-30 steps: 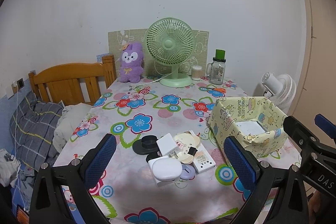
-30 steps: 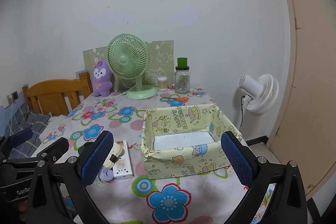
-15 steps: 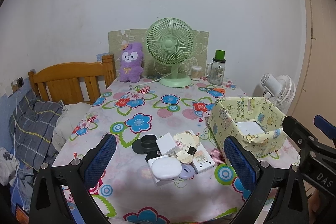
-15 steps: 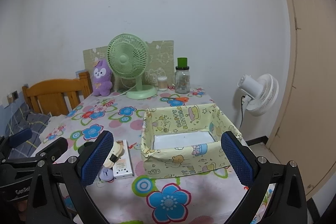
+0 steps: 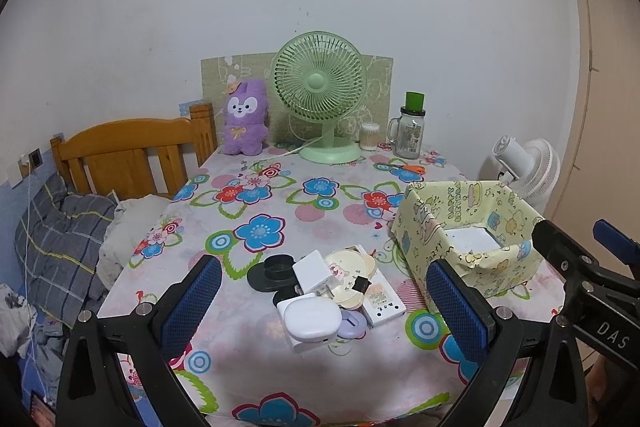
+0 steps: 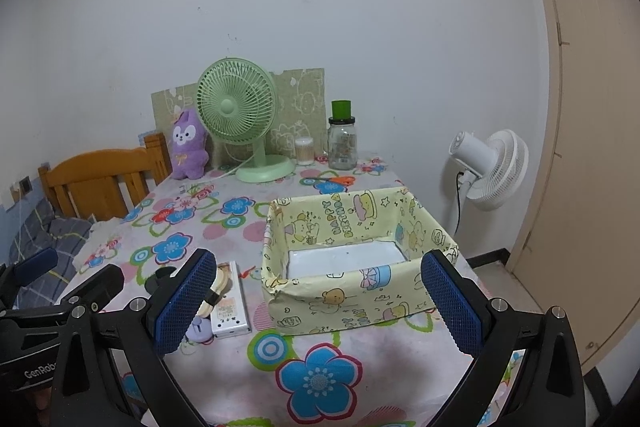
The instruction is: Organize rigid objects
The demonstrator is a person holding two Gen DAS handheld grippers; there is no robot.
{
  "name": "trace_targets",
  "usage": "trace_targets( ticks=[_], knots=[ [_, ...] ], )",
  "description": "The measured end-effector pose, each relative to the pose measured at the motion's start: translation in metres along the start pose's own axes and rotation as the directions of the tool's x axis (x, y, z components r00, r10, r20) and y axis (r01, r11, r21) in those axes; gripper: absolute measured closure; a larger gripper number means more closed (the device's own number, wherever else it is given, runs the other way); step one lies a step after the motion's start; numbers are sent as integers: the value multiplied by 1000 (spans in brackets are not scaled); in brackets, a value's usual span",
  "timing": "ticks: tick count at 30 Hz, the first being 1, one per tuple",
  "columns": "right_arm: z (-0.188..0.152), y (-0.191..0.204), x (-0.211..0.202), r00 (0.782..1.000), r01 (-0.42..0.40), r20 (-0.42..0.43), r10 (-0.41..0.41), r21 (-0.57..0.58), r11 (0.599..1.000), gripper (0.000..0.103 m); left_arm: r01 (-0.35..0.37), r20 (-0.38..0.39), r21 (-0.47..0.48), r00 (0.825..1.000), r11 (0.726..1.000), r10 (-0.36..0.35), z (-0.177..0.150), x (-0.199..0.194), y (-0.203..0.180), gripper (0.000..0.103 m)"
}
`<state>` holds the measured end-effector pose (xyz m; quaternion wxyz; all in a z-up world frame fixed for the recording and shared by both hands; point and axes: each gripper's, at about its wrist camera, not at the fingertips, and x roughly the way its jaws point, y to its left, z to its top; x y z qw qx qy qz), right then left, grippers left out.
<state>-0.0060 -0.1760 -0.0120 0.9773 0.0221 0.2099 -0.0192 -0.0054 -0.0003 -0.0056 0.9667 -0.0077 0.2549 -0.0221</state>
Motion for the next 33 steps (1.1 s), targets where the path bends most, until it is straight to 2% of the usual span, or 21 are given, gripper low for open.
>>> trace_targets(
  ticks=[12, 27, 31, 33],
  knots=[
    [-2, -1, 0, 1000, -18, 12, 18, 5, 1000, 0, -10, -10, 0, 1000, 1000, 10, -3, 4, 1, 0],
    [-5, 8, 19, 999, -26, -25, 27, 17, 1000, 0, -19, -64, 13, 998, 1000, 20, -9, 25, 7, 0],
    [-9, 15, 29, 997, -41, -58, 41, 9, 999, 7, -24, -90, 5, 996, 1000, 24, -13, 34, 13, 0],
    [-10, 19, 33, 997, -46, -69, 46, 5, 999, 7, -27, -103, 3, 994, 1000, 27, -16, 39, 16, 0]
  ],
)
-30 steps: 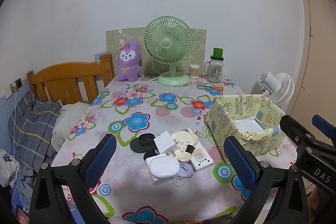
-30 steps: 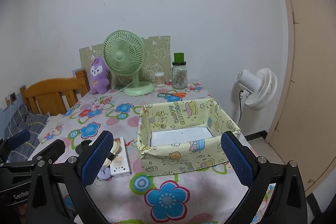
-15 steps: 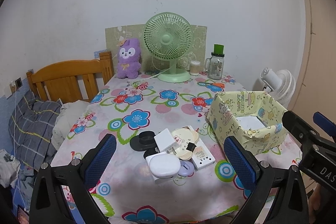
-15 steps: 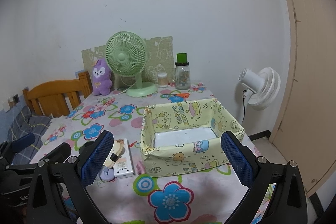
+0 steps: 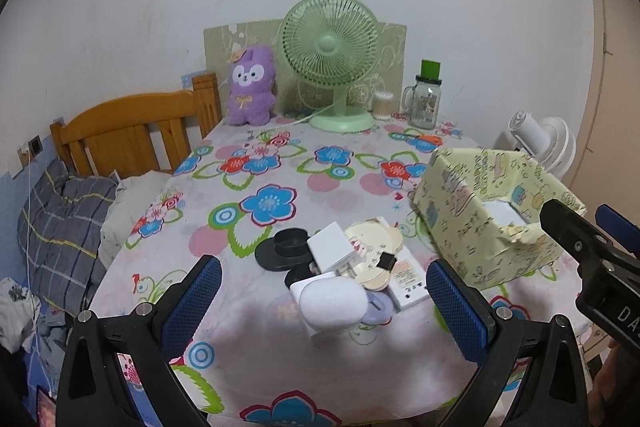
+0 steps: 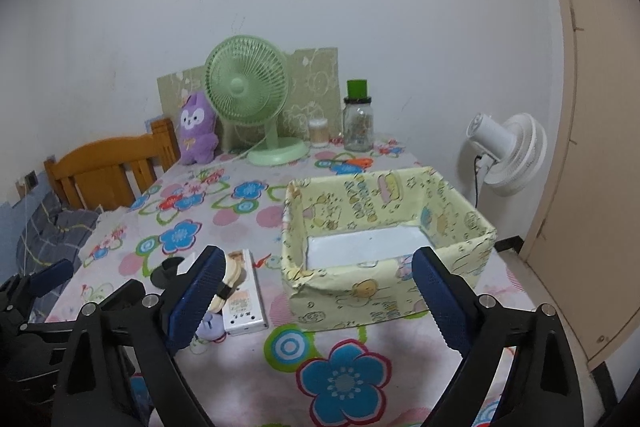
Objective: Organize rigid objects
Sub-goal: 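Close the left tool on the white earbud case while the right tool approaches the white charger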
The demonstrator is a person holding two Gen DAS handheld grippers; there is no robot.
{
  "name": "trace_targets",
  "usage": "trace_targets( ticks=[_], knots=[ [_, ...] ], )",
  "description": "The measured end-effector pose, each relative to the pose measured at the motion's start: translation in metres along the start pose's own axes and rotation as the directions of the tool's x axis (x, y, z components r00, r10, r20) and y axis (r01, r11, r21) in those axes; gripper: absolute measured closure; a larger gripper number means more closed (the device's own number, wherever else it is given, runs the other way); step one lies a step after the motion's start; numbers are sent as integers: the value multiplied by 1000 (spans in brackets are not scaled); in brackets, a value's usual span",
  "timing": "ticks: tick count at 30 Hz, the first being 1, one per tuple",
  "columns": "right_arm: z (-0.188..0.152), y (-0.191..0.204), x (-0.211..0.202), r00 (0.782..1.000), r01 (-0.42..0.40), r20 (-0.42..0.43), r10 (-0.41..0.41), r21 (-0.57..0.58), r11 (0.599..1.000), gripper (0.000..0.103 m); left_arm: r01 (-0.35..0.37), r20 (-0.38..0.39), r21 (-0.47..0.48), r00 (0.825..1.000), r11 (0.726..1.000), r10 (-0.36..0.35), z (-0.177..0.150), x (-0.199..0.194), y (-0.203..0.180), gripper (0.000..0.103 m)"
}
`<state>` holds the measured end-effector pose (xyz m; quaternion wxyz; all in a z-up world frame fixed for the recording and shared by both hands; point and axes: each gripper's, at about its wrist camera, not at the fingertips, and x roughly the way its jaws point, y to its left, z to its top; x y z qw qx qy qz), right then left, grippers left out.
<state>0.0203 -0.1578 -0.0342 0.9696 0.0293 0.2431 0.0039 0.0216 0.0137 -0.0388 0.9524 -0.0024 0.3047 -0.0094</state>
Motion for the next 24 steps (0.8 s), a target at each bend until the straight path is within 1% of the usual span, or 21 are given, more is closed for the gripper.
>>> trace_targets(
  ticks=[4, 9, 14, 20, 24],
  knots=[
    [-4, 10, 9, 1000, -3, -22, 2, -8, 1000, 7, -4, -36, -5, 999, 1000, 4, -6, 12, 6, 0],
    [-10, 22, 20, 999, -12, -50, 11, -14, 1000, 8, 10, -73, -8, 997, 1000, -10, -12, 24, 11, 0],
    [-17, 36, 27, 998, -28, -64, 26, -22, 999, 10, 15, -123, -4, 992, 1000, -16, -21, 37, 14, 0],
    [-28, 55, 39, 995, -36, -92, 31, -49, 998, 10, 7, -154, -20, 988, 1000, -10, -28, 49, 23, 0],
    [-35, 66, 48, 992, -48, -117, 39, -76, 996, 11, 16, -169, -26, 985, 1000, -20, -32, 56, 25, 0]
  ],
)
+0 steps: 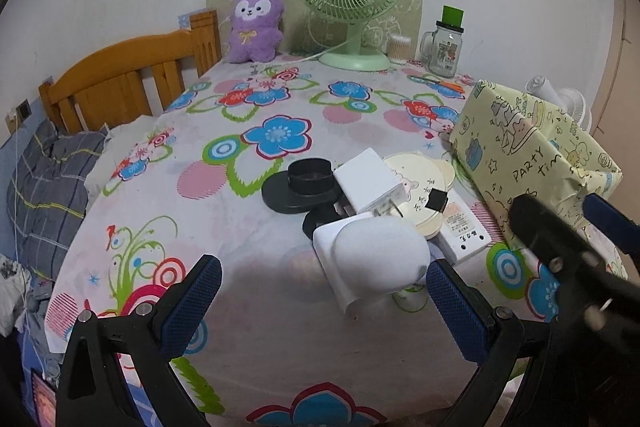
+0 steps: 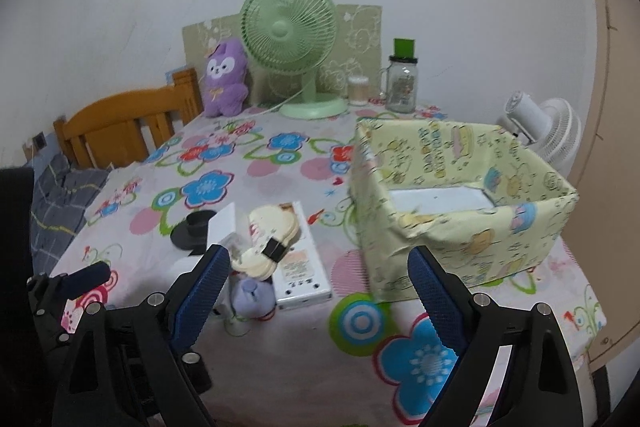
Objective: Organize rigid objects
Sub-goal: 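Close the left tool on the white earbud case while the right tool approaches the white charger, then close the right tool on the white wall charger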
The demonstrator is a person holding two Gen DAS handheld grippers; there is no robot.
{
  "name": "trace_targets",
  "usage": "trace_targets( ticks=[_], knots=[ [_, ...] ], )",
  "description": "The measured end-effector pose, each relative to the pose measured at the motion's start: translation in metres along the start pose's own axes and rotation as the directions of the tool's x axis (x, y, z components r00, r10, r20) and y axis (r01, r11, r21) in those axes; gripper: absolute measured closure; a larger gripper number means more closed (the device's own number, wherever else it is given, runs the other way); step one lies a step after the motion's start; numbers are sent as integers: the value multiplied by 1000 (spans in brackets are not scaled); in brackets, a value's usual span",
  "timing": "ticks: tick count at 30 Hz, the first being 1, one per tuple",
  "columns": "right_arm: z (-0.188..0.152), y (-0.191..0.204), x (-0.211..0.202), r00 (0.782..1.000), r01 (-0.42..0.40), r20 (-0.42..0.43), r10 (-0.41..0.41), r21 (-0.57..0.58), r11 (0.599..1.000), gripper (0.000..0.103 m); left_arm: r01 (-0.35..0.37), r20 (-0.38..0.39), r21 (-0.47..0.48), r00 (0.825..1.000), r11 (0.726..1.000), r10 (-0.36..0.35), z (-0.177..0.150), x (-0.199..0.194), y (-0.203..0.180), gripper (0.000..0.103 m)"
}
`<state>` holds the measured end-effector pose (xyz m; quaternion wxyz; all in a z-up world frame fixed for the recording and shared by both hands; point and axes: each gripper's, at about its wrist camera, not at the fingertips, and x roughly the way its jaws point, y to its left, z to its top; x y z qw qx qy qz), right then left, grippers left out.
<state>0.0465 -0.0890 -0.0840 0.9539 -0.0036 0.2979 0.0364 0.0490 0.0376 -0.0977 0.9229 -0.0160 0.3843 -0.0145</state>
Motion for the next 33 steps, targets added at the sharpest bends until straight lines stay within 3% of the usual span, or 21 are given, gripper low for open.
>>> trace_targets(
  ticks=[7, 14, 20, 25, 33],
  knots=[
    [-2, 5, 9, 1000, 0, -20, 0, -9, 1000, 11, 8, -10, 14, 1000, 1000, -8, 0, 11, -5, 0],
    [-1, 0, 16, 999, 10, -36, -9, 6, 1000, 11, -22, 30, 55, 999, 998, 21, 4, 13, -16, 3],
    [-2, -2, 22, 999, 16, -52, -15, 9, 1000, 11, -9, 27, 89, 1000, 996, 6, 4, 16, -26, 21],
    [-3, -3, 24, 998, 12, -58, -11, 13, 1000, 11, 26, -2, 72, 1000, 997, -26, 4, 22, -25, 46],
    [-2, -3, 24, 998, 8, -57, -7, 21, 1000, 11, 18, 14, 68, 1000, 998, -19, 5, 18, -22, 46]
  ],
)
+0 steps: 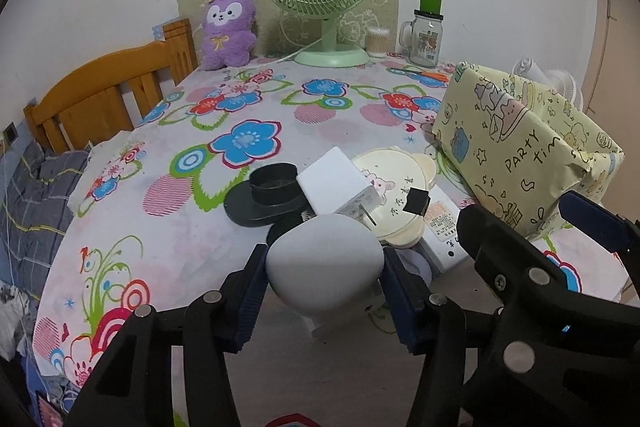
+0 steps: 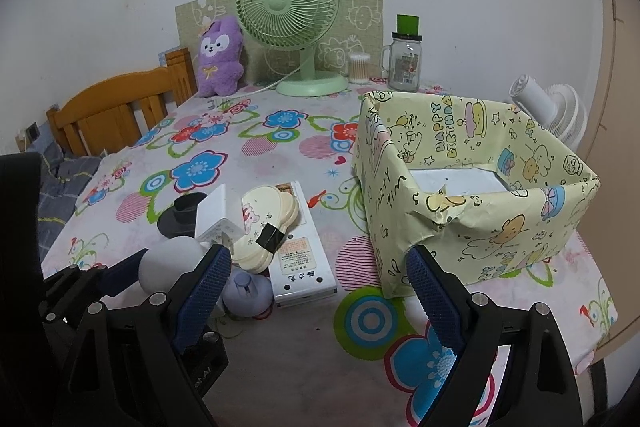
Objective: Organize rigid objects
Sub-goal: 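Close the right tool on the white wall charger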
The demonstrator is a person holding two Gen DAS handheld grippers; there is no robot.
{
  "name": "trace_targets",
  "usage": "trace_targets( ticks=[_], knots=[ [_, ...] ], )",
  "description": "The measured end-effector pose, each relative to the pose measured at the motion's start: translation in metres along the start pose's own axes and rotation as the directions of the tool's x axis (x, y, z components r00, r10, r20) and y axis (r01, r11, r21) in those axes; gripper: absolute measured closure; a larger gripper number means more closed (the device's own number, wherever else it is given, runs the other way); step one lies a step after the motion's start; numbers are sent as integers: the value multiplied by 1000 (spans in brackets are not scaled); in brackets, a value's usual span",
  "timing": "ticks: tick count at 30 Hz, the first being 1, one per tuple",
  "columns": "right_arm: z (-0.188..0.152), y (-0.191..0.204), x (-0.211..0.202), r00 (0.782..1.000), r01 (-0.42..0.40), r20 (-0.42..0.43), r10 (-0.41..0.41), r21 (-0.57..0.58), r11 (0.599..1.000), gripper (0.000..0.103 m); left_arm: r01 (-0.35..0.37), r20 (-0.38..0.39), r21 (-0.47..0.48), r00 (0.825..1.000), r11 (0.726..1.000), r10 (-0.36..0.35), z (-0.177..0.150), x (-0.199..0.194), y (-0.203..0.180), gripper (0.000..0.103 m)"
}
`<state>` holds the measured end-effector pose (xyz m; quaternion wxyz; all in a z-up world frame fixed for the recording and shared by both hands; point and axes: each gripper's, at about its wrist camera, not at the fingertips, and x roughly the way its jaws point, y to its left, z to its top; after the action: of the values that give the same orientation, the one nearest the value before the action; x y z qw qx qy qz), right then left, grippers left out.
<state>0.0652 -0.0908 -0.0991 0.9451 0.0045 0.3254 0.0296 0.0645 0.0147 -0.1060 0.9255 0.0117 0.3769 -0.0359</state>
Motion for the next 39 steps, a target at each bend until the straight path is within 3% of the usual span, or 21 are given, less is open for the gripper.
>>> trace_targets(
  ticks=[18, 34, 39],
  knots=[
    [-2, 40, 7, 999, -27, -29, 26, -50, 998, 11, -43, 4, -54, 999, 998, 43, -11, -7, 46, 46],
    [-13, 81, 39, 989, -68, -135, 53, -105, 992, 12, -37, -51, -53, 998, 998, 34, -26, 13, 71, 46],
    [-12, 85, 47, 986, -75, -153, 60, -93, 993, 19, -23, -48, -45, 999, 999, 21, -26, 13, 72, 46]
  ],
)
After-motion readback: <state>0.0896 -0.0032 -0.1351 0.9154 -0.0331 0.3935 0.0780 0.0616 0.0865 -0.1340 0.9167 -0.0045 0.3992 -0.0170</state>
